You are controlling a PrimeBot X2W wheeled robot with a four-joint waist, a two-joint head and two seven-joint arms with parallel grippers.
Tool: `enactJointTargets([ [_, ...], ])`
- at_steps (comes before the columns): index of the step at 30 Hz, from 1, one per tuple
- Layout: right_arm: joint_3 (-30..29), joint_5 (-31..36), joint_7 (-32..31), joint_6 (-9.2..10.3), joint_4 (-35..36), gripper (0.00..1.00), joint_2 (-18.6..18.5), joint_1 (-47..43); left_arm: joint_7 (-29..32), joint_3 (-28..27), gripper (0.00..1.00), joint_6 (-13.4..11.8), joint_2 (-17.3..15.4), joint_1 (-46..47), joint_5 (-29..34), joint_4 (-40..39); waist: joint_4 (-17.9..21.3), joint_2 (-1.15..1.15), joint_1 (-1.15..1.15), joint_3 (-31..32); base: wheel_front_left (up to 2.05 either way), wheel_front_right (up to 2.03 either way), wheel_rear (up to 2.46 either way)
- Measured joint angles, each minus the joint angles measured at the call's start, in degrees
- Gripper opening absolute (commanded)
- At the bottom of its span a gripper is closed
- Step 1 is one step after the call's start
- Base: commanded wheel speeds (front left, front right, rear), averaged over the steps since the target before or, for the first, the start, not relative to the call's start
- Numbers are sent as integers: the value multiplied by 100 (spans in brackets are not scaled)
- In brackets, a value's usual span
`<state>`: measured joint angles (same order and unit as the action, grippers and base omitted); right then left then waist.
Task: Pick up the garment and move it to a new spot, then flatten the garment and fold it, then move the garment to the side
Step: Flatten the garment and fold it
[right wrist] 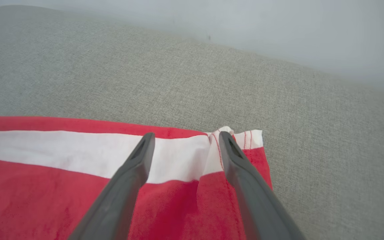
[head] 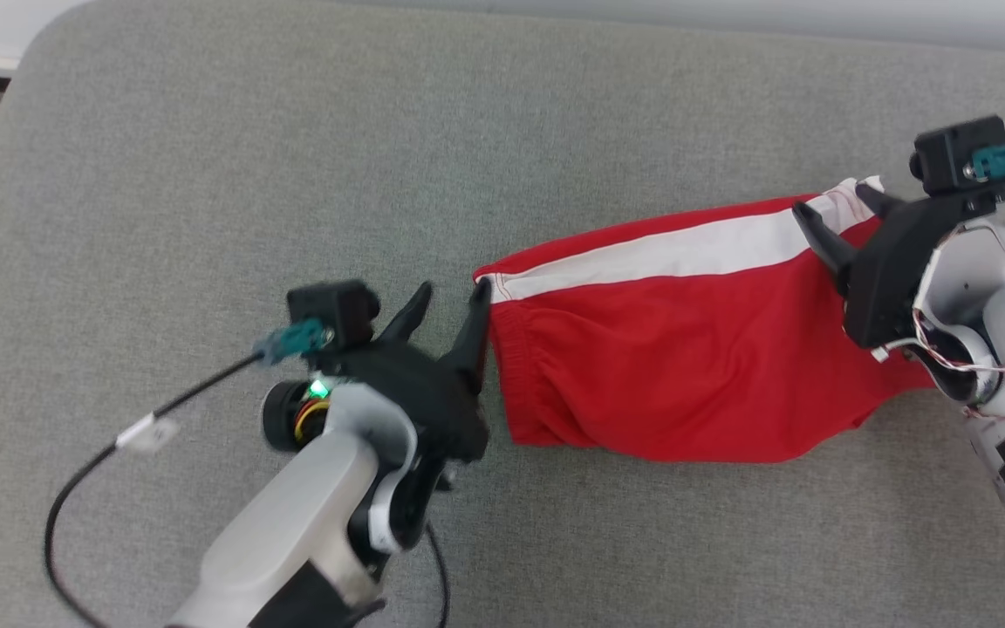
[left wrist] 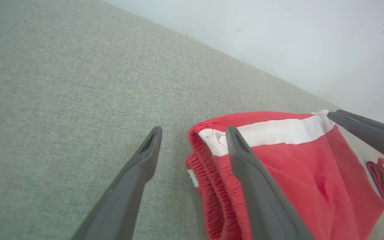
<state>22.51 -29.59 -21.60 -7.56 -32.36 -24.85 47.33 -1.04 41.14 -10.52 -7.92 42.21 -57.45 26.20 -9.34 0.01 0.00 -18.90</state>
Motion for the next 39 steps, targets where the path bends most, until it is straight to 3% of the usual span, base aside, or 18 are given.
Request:
enactJointTargets([
  [7, -252, -282, -526, 0, 199, 100, -394, -561, -940, -12, 100, -57, -644, -1083, 353, -452, 53, -1, -1, 399, 0, 0, 0],
  [11, -465, -280, -703, 0, 236, 100, -385, -828, -1206, -30, 100, -83, -881, -1517, 519, -759, 60, -1, -1, 537, 0, 0, 0],
  [16, -813, -23, -867, 0, 148, 100, -387, -1048, -1383, -331, 100, -293, -1148, -2114, 1078, -1302, -12, -2, -2, 618, 0, 0, 0],
  [21, -1200, 261, -884, 0, -25, 100, -236, -1159, -1395, -1034, 100, -352, -1013, -2744, 1663, -1926, -151, -1, -1, 531, 0, 0, 0],
  [28, -1733, 817, -838, 0, -307, 100, -120, -1130, -1400, -1635, 100, -49, -734, -3247, 2312, -2307, -343, -1, -1, 298, 0, 0, 0],
  [36, -1851, 961, -983, 21, -339, 100, 120, -1027, -1400, -2092, 100, 288, -469, -3466, 2670, -2310, -451, -1, 0, 118, 0, 0, 0],
  [37, -1859, 950, -1043, 22, -326, 5, 137, -1028, -1400, -2138, 100, 307, -438, -3493, 2697, -2298, -447, -1, 0, 127, 0, 0, 0],
  [39, -1808, 947, -1073, 20, -268, 0, 141, -1048, -1400, -2228, 100, 370, -393, -3530, 2744, -2276, -424, -1, 0, 158, 0, 0, 0],
])
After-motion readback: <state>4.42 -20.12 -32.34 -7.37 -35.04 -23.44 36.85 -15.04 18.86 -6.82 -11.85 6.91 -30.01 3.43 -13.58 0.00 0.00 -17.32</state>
